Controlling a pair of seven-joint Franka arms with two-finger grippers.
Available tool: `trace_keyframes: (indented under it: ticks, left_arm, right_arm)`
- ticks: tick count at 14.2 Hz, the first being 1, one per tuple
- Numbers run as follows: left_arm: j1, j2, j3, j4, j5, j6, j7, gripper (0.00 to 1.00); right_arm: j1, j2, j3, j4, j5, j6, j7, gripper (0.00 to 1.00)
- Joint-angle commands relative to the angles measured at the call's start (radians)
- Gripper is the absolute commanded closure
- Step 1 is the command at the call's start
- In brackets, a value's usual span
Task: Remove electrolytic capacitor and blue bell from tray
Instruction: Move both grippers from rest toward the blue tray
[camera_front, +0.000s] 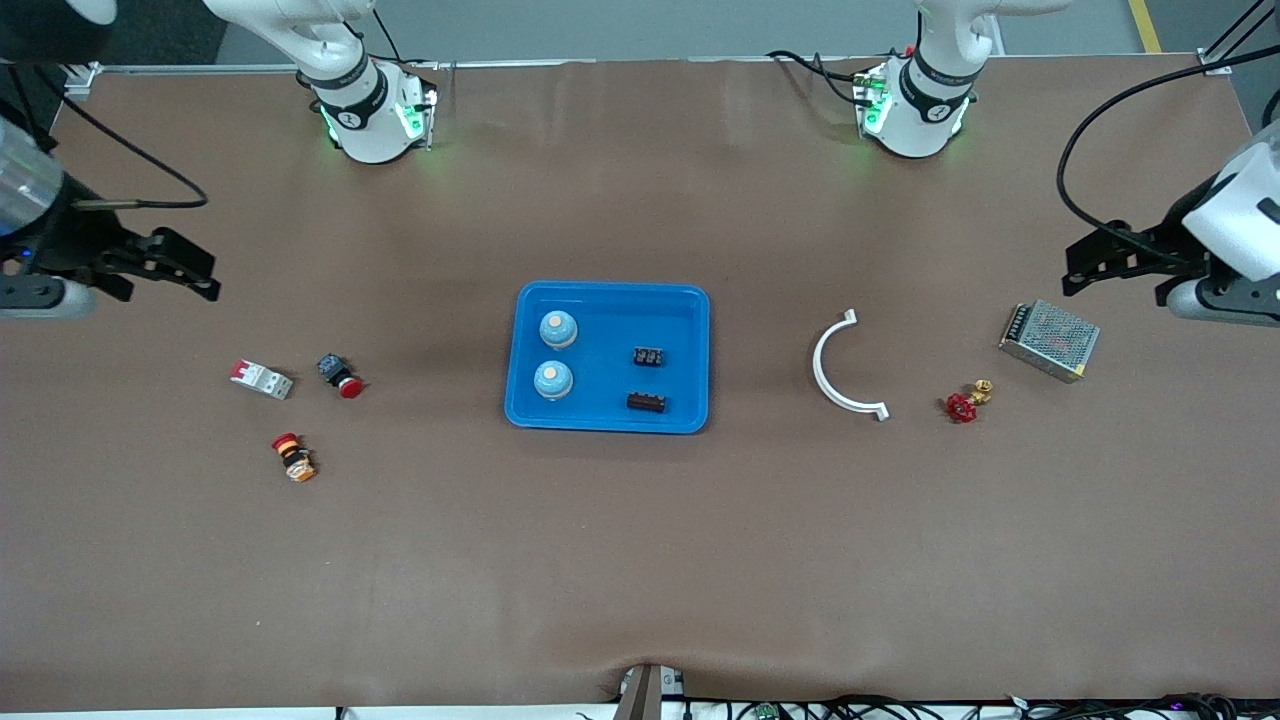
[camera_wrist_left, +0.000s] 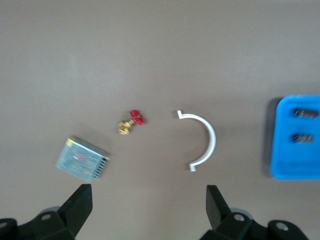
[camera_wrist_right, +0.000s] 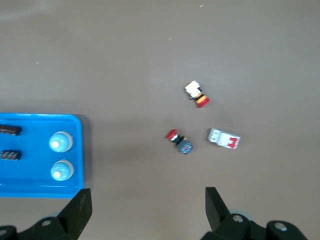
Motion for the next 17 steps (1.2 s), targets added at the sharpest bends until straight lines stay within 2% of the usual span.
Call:
trace_keyframes:
  ticks: [1,3,6,10,13,17]
  left_arm:
    - [-0.006,0.003,-0.078,-0.046,-0.016,0.039,-0.238,0.0]
    - [-0.033,0.04,-0.136,-0.051,-0.011,0.065,-0.501,0.0]
    - [-0.128,0.109,-0.153,-0.046,-0.014,0.139,-0.909,0.0]
    - [-0.225,0.216,-0.155,-0.041,-0.019,0.267,-1.377,0.0]
    - [-0.268,0.305,-0.153,-0.026,-0.017,0.358,-1.632,0.0]
    - [-0.353,0.417,-0.15,0.0,-0.008,0.497,-1.886,0.0]
  right_arm:
    - [0.109,-0.008,0.001,0.003,0.0,-0.019,0.188,0.0]
    - [0.205,-0.007,0.0,-0.002,-0.001,-0.009,0.318,0.0]
    - [0.334,0.034,0.0,-0.016,0.006,0.02,0.444,0.0]
    - [0.421,0.054,0.001,-0.186,0.06,0.178,0.517,0.0]
    - [0.462,0.157,0.0,-0.204,0.077,0.24,0.525,0.0]
    - [0.496,0.245,-0.002,-0.244,0.078,0.329,0.523,0.0]
